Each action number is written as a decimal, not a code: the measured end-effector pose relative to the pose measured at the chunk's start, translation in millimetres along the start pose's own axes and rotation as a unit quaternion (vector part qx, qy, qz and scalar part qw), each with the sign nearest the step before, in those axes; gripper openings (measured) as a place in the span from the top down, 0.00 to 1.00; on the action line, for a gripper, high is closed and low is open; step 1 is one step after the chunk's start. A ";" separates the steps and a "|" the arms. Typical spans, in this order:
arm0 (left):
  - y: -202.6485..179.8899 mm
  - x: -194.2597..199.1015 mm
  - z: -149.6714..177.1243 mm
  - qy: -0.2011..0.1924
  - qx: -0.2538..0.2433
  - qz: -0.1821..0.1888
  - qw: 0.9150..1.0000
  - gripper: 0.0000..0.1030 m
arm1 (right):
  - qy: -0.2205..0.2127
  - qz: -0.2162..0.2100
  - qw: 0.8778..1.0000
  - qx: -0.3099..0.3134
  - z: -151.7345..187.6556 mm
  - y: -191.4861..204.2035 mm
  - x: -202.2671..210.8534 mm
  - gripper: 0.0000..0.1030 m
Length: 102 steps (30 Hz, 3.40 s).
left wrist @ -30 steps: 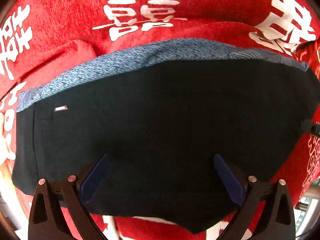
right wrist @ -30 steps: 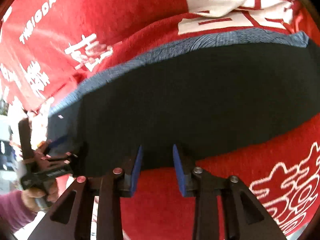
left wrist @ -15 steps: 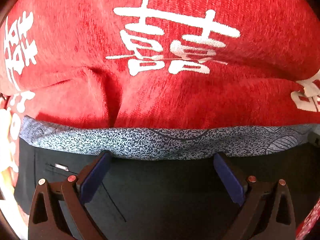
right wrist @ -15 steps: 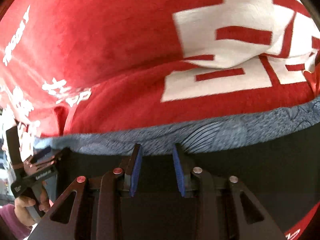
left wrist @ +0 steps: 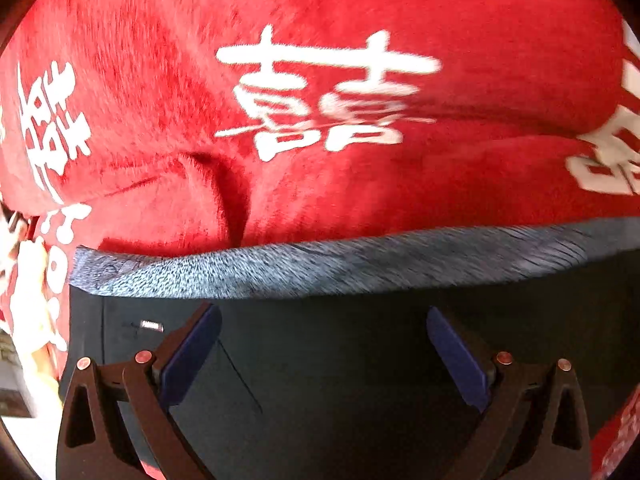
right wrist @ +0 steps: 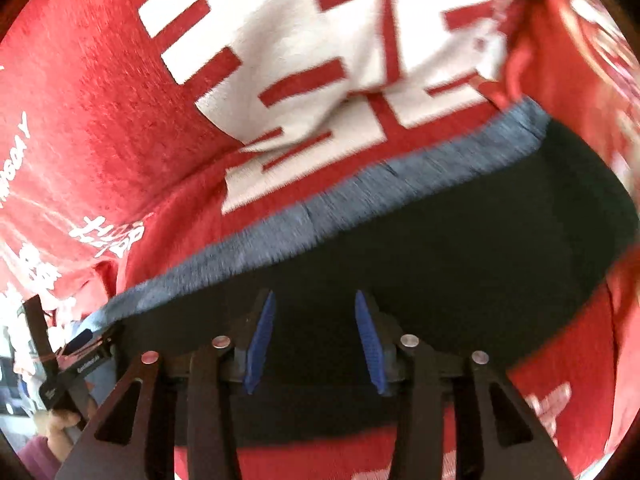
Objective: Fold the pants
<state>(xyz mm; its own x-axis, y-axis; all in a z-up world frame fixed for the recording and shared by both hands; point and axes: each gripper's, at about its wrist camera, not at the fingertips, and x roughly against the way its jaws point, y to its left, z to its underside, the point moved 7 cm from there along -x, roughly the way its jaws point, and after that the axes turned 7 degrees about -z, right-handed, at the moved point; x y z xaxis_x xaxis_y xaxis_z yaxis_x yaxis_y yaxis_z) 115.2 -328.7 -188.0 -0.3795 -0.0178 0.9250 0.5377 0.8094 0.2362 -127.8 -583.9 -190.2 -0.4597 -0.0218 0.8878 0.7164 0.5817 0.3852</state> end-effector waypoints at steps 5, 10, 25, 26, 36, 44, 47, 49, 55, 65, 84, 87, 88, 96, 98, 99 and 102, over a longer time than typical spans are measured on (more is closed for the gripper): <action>-37.8 34.3 12.2 -0.017 -0.033 0.030 0.999 0.00 | -0.051 0.055 0.995 -0.063 18.8 -64.8 56.7 0.56; -103.2 42.6 21.0 -0.019 -0.060 0.064 0.996 0.00 | -0.077 0.078 0.983 -0.150 12.2 -129.7 71.4 0.56; -139.3 33.6 46.4 0.003 -0.050 0.070 0.996 0.00 | -0.057 0.102 0.990 -0.075 -22.1 -140.3 60.9 0.91; -138.7 34.5 47.3 0.002 -0.050 0.071 0.996 0.00 | -0.041 0.103 0.990 -0.091 -12.9 -150.1 54.6 0.88; -137.1 33.9 43.1 0.008 -0.044 0.077 0.996 0.00 | -0.027 0.086 0.992 -0.090 26.5 -109.2 86.1 0.55; -138.5 33.6 40.3 0.012 -0.044 0.079 0.996 0.00 | 0.003 0.008 0.999 0.048 23.2 -0.3 43.2 0.50; -138.8 33.1 40.7 0.015 -0.045 0.078 0.996 0.00 | 0.035 0.011 0.998 0.054 31.0 5.7 16.0 0.49; -138.8 32.0 41.0 0.021 -0.046 0.077 0.996 0.00 | 0.041 0.012 0.998 0.053 34.9 3.7 0.3 0.50; -139.5 30.5 42.2 0.026 -0.048 0.075 0.996 0.00 | 0.033 -0.037 0.998 0.040 39.0 1.4 7.7 0.45; -136.7 25.8 39.9 0.032 -0.053 0.078 0.995 0.00 | 0.036 -0.042 0.996 0.070 38.3 19.1 -1.9 0.21; -136.4 26.2 41.3 0.025 -0.046 0.071 0.996 0.00 | 0.010 -0.162 0.986 -0.032 31.0 -6.6 27.7 0.17; -136.2 26.7 42.2 0.023 -0.042 0.069 0.996 0.00 | -0.017 -0.151 0.987 -0.059 30.3 -33.0 48.1 0.17; -136.0 26.6 42.5 0.022 -0.041 0.069 0.997 0.00 | -0.030 -0.142 0.987 -0.074 30.2 -47.1 55.9 0.17; -134.4 26.3 43.4 0.018 -0.037 0.066 0.997 0.00 | -0.085 -0.113 0.976 -0.165 26.4 -125.6 70.2 0.34; -134.0 26.4 43.6 0.019 -0.034 0.064 0.997 0.00 | -0.095 -0.113 0.974 -0.171 23.9 -132.8 62.5 0.37; -133.5 26.0 43.2 0.019 -0.033 0.063 0.997 0.00 | -0.112 -0.116 0.972 -0.168 19.2 -133.6 61.9 0.37; -134.1 26.3 43.3 0.017 -0.032 0.062 0.997 0.00 | -0.139 -0.124 0.968 -0.169 2.3 -134.5 55.4 0.35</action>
<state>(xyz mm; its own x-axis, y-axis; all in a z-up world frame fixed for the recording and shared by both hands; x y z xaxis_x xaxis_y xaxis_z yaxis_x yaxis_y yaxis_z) 0.5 -412.3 -208.2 -0.2823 0.0585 0.9575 0.6259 0.7677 0.1376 -250.9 -661.5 -193.5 -0.7297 0.1204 0.6730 0.6747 0.2860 0.6804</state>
